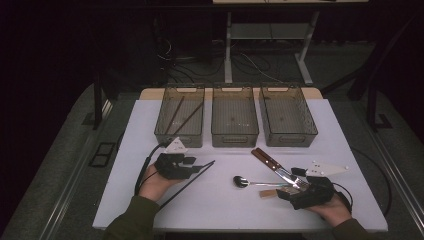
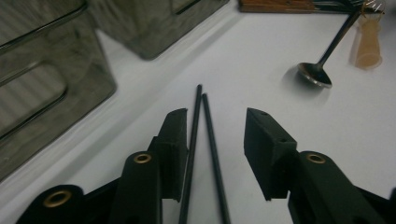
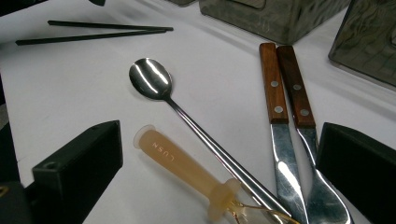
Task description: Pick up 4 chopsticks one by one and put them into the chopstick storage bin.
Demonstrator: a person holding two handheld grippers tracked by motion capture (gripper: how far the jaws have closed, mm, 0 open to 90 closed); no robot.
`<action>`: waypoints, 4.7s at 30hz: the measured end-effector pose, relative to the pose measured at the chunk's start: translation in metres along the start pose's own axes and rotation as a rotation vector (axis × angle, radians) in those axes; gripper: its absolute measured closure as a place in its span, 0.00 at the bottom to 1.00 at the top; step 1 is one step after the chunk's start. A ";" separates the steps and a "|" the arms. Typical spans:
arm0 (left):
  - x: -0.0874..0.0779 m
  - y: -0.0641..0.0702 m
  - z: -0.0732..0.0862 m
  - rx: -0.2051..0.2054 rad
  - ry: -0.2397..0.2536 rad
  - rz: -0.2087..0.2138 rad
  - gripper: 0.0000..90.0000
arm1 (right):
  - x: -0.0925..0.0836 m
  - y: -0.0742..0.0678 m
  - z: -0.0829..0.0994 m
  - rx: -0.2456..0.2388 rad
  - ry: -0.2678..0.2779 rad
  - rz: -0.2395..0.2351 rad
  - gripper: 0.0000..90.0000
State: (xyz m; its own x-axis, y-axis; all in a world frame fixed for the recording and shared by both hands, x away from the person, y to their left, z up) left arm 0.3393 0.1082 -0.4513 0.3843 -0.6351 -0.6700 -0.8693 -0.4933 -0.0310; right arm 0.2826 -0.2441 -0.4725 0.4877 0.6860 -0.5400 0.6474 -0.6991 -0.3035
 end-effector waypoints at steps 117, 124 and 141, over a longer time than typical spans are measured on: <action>-0.046 -0.005 0.032 -0.047 -0.031 -0.002 0.95 | 0.002 0.002 -0.003 0.001 0.020 0.018 0.01; -0.049 -0.008 0.024 -0.047 -0.014 -0.012 0.95 | 0.002 0.002 -0.003 0.002 0.020 0.019 0.01; -0.046 -0.019 0.003 -0.054 0.021 -0.026 0.95 | 0.001 0.003 -0.003 0.005 0.024 0.017 0.01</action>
State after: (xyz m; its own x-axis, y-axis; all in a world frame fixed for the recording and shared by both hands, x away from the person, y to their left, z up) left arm 0.3372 0.1483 -0.4219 0.4139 -0.6338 -0.6535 -0.8411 -0.5408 -0.0083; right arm 0.2867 -0.2443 -0.4718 0.5127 0.6786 -0.5259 0.6362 -0.7116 -0.2981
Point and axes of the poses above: each handheld gripper's, and its own axes: x roughly forward along the jaws, z roughly out of its underside, y roughly to its right, the point moved 6 cm from there along x, roughly forward along the jaws, and after that the axes turned 9 degrees about x, right-handed, at the moved point
